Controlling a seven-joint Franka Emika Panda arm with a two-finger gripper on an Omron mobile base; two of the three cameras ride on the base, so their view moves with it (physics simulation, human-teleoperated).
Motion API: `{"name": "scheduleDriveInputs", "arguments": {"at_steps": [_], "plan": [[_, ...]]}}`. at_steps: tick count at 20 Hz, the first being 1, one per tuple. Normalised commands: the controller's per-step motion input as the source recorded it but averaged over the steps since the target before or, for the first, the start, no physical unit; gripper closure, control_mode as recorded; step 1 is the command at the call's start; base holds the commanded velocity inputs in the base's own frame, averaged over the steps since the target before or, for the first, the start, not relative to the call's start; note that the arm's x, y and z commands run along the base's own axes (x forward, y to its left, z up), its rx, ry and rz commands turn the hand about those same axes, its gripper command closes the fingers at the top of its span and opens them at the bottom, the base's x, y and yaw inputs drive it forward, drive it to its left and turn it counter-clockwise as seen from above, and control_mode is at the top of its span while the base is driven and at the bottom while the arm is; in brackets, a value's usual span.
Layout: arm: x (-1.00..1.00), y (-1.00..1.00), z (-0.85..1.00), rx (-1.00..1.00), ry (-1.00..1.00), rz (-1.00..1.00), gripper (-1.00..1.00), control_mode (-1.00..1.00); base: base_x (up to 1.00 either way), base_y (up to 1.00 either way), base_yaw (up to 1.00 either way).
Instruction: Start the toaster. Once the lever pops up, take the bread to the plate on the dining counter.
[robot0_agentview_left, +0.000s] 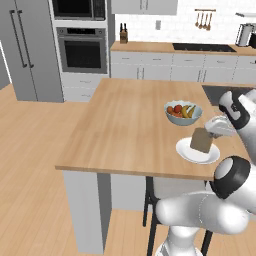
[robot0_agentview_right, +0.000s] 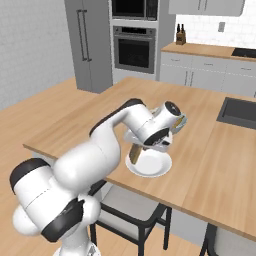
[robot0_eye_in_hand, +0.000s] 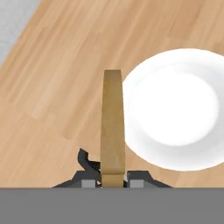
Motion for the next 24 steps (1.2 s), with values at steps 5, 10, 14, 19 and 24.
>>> {"name": "scheduleDriveInputs", "arguments": {"at_steps": [5, 10, 14, 19, 24], "plan": [[0.15, -0.2, -0.4, 0.0, -0.01, 0.04, 1.0, -1.0, 0.0, 0.0, 0.0], [0.34, -0.2, -0.24, 0.0, 0.0, 0.04, 1.0, -1.0, 0.0, 0.0, 0.0], [0.33, -0.04, -0.16, 0.0, -0.01, 0.04, 1.0, -1.0, 0.0, 0.0, 0.0], [0.12, 0.0, -0.11, 0.01, -0.01, 0.05, 1.0, -1.0, 0.0, 0.0, 0.0], [0.0, -0.03, -0.1, 0.02, 0.0, 0.04, 1.0, -1.0, 0.0, 0.0, 0.0]]}}
